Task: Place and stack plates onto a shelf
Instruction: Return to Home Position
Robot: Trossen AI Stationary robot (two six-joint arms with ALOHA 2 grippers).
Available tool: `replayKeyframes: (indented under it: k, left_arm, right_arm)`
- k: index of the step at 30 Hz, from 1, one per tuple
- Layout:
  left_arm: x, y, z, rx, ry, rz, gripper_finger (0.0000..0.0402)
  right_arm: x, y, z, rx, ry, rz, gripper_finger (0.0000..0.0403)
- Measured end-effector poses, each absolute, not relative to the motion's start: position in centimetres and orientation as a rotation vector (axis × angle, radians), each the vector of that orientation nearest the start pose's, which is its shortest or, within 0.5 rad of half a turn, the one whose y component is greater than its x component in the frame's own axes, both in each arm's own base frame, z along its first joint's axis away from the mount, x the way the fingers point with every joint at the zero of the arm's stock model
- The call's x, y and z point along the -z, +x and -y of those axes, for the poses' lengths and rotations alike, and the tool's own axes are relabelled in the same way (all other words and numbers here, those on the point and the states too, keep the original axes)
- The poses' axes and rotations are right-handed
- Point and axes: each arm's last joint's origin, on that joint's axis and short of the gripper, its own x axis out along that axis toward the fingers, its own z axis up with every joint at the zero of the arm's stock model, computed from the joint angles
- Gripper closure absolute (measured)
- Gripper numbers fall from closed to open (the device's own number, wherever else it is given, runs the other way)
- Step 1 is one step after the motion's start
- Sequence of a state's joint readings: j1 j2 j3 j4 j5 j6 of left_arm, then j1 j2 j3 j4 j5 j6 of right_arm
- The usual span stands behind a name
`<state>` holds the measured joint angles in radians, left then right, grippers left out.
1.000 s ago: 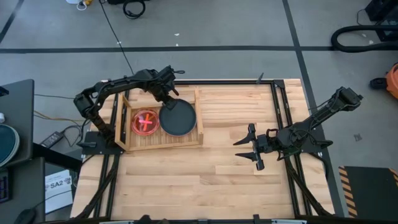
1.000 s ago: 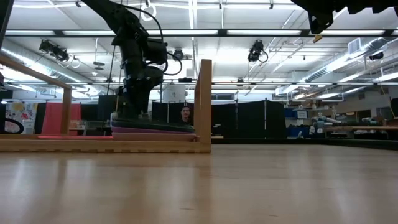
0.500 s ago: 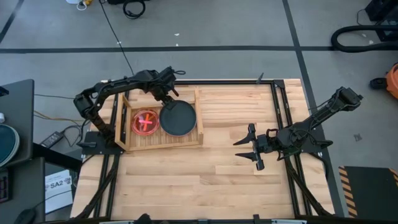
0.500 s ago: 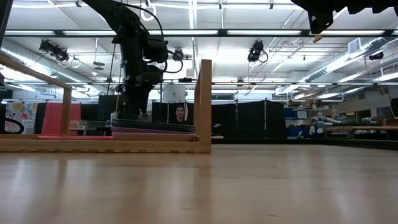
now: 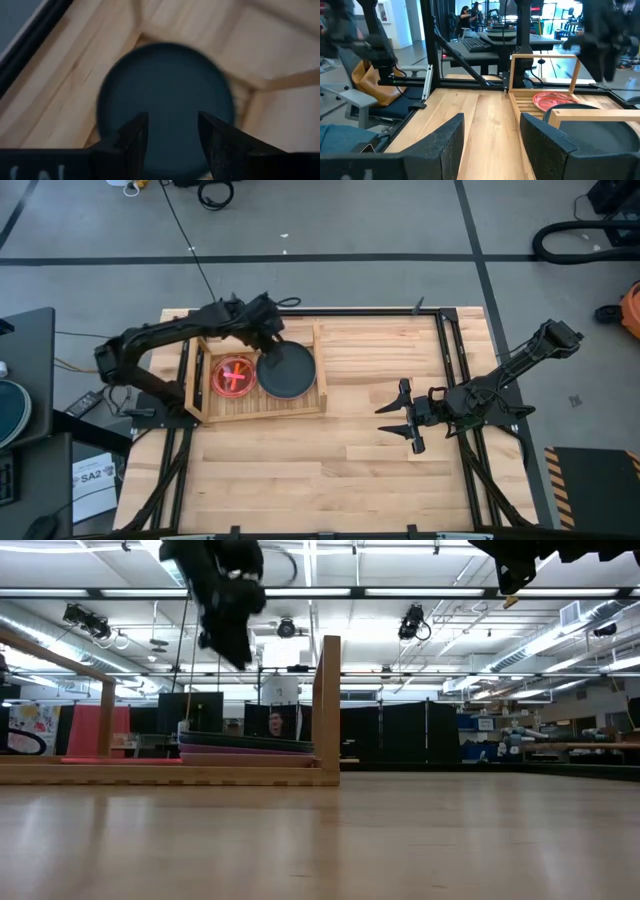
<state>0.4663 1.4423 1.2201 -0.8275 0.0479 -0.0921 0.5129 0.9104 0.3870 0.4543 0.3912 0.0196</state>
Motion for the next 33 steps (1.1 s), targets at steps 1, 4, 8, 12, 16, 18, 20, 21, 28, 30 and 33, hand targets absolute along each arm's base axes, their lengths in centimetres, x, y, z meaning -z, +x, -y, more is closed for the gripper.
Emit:
replayKeyframes:
  k: [1,4,8,12,16,18,20,21,28,30,33]
  left_arm:
    - [-29.3,25.5,-12.1,-0.410,-0.335,-0.983,0.0225]
    - [-31.4,24.9,-10.1,-0.361,-0.287,-0.888,0.0225]
    - [-34.3,22.8,-7.6,-0.302,-0.237,-0.774,0.0225]
    - [-37.2,19.6,-5.4,-0.250,-0.193,-0.641,0.0225]
    - [-39.6,15.7,-3.3,-0.186,-0.156,-0.505,0.0225]
    - [-40.4,13.8,-2.3,-0.148,-0.140,-0.446,0.0225]
    - [-40.9,11.8,-1.4,-0.105,-0.127,-0.407,0.0225]
    - [-41.1,11.0,-1.1,-0.082,-0.121,-0.383,0.0225]
    - [-37.8,8.4,0.3,0.051,-0.087,-0.204,0.0225]
    - [-36.1,8.3,0.4,0.072,-0.072,-0.161,0.0225]
    - [-33.4,8.1,0.5,0.090,-0.046,-0.102,0.0225]
  right_arm:
    - [-23.5,17.5,-8.6,-0.121,-0.011,-0.064,0.0204]
    - [-23.5,17.5,-8.6,-0.121,-0.010,-0.063,0.0204]
    - [-23.5,17.5,-8.6,-0.118,-0.011,-0.063,0.0204]
    - [-23.5,17.5,-8.6,-0.117,-0.010,-0.063,0.0204]
    - [-23.5,17.5,-8.6,-0.116,-0.010,-0.063,0.0204]
    - [-23.5,17.5,-8.6,-0.116,-0.011,-0.063,0.0204]
    - [-23.5,17.5,-8.6,-0.114,-0.011,-0.063,0.0204]
    - [-23.5,17.5,-8.6,-0.114,-0.011,-0.063,0.0204]
    - [-23.5,17.5,-8.6,-0.114,-0.011,-0.063,0.0204]
    - [-23.5,17.5,-8.6,-0.111,-0.011,-0.062,0.0204]
    - [-23.7,17.5,-8.6,-0.110,0.000,-0.042,0.0204]
